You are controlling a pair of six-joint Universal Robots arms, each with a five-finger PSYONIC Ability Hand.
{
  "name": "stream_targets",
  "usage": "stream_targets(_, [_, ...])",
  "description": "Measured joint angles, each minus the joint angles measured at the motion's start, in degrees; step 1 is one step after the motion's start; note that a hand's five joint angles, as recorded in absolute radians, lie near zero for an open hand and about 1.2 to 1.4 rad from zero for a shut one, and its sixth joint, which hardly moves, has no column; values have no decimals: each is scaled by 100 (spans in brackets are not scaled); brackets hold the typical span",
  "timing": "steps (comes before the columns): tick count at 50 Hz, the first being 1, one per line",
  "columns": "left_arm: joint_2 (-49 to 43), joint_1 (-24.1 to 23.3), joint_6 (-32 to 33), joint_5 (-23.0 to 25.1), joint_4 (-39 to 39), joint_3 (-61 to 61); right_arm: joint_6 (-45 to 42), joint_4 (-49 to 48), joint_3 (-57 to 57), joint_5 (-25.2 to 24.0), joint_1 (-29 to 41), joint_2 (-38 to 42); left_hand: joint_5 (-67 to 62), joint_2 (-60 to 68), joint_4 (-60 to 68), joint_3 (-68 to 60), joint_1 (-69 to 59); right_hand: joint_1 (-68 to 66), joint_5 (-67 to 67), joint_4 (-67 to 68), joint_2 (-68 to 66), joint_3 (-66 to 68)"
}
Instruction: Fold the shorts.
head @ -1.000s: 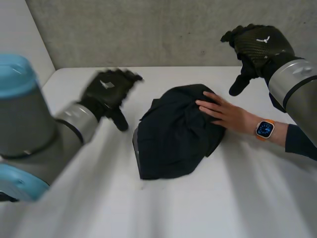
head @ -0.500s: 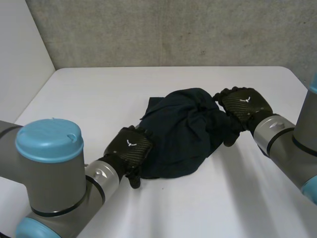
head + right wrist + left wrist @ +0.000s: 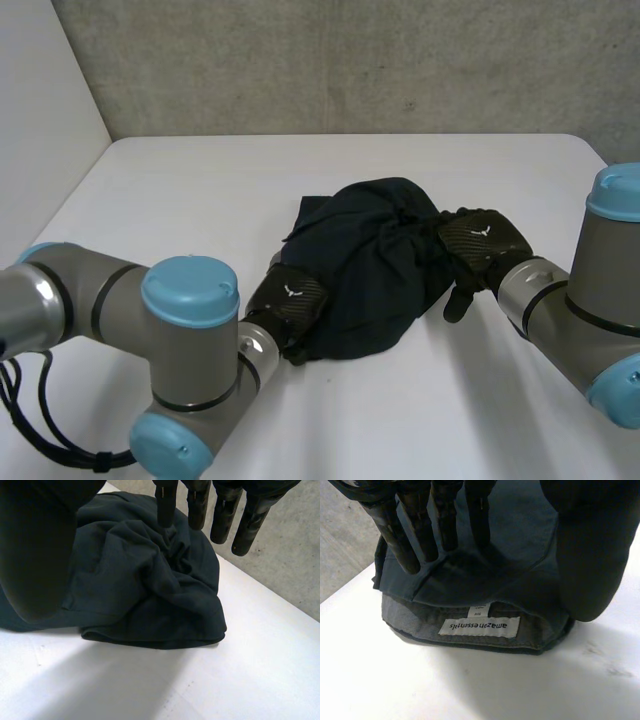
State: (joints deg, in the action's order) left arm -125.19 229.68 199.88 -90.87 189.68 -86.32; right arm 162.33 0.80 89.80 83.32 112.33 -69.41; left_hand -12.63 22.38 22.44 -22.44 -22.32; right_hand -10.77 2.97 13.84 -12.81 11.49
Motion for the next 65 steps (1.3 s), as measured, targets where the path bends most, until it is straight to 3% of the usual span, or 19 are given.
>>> stream_targets(9, [-462, 5, 8, -134, -69, 443, 0, -1, 9, 4, -3, 36, -1033, 1396, 1358, -1344, -1496, 0, 0, 0, 0, 0])
stream_targets(10, [-539, 6, 8, -175, -73, 525, 0, -1, 13, 6, -4, 40, -1902, 2369, 2390, -2368, -2371, 0, 0, 0, 0, 0])
stream_targets(14, [-652, 11, 8, -259, -83, 649, 0, -1, 17, 10, -5, 42, -2821, 3393, 3369, -3387, -3001, 0, 0, 0, 0, 0])
stream_targets(16, [-714, 20, 15, -349, -100, 750, 0, -1, 18, 13, -5, 42, -3939, 4269, 4367, -4158, -3682, 0, 0, 0, 0, 0])
stream_targets(22, [-681, 126, 200, -590, -149, 902, 0, -1, 14, 17, -8, 39, -4146, 4463, 4630, -4272, -3718, 0, 0, 0, 0, 0])
stream_targets(26, [-388, 463, 506, -837, -125, 967, 0, -1, 7, 18, -9, 25, -4146, 4463, 4652, -4272, -3783, 0, 0, 0, 0, 0])
stream_targets(35, [587, 1887, 1117, -1047, 373, 1344, 0, 5, -2, 18, 5, 10, -4147, 4468, 4653, -4272, -4080, 0, 0, 0, 0, 0])
stream_targets(41, [843, 2141, 1148, -905, 807, 1742, 0, 7, -14, 17, 60, 17, -4306, 4555, 4653, -4384, -4180, 0, 0, 0, 0, 0])
stream_targets(46, [883, 1866, 993, -772, 1276, 2037, 1, 5, -16, 18, 91, 14, -4306, 4559, 4654, -4385, -4180, 0, 0, 0, 0, 0])
stream_targets(51, [759, 1187, 711, -463, 1739, 2253, 25, -11, -18, 31, 73, 0, -4306, 4574, 4654, -4472, -4180, 0, 0, 0, 0, 0])
stream_targets(54, [441, 608, 552, -30, 1900, 2287, 54, -36, -25, 96, 44, -19, -4306, 4589, 4654, -4494, -4180, 0, 0, 0, 0, 0])
stream_targets(57, [263, 367, 514, 153, 1897, 2252, 62, -50, -31, 156, 36, -29, -4306, 4594, 4654, -4494, -4180, 0, 0, 0, 0, 0])
stream_targets(58, [-2, 39, 484, 375, 1838, 2141, 69, -73, -43, 263, 25, -39, -4109, 4256, 4263, -4217, -4000, 0, 0, 0, 0, 0])
stream_targets(60, [-160, -138, 476, 483, 1769, 2017, 71, -84, -48, 309, 21, -41, -3960, 4010, 4076, -3987, -3868, 0, 0, 0, 0, 0])
stream_targets(62, [-327, -316, 478, 605, 1667, 1811, 76, -126, -62, 453, 10, -47, -1837, 1798, 1853, -1885, -1609, 0, 0, 0, 0, 0])
stream_targets(64, [-401, -411, 483, 721, 1594, 1595, 77, -157, -72, 533, -6, -47, -539, 598, 568, -620, -416, 0, 0, 0, 0, 0])
stream_targets(65, [-405, -420, 484, 740, 1585, 1562, 77, -167, -76, 554, -13, -47, -539, 598, 568, -620, -416, 0, 0, 0, 0, 0])
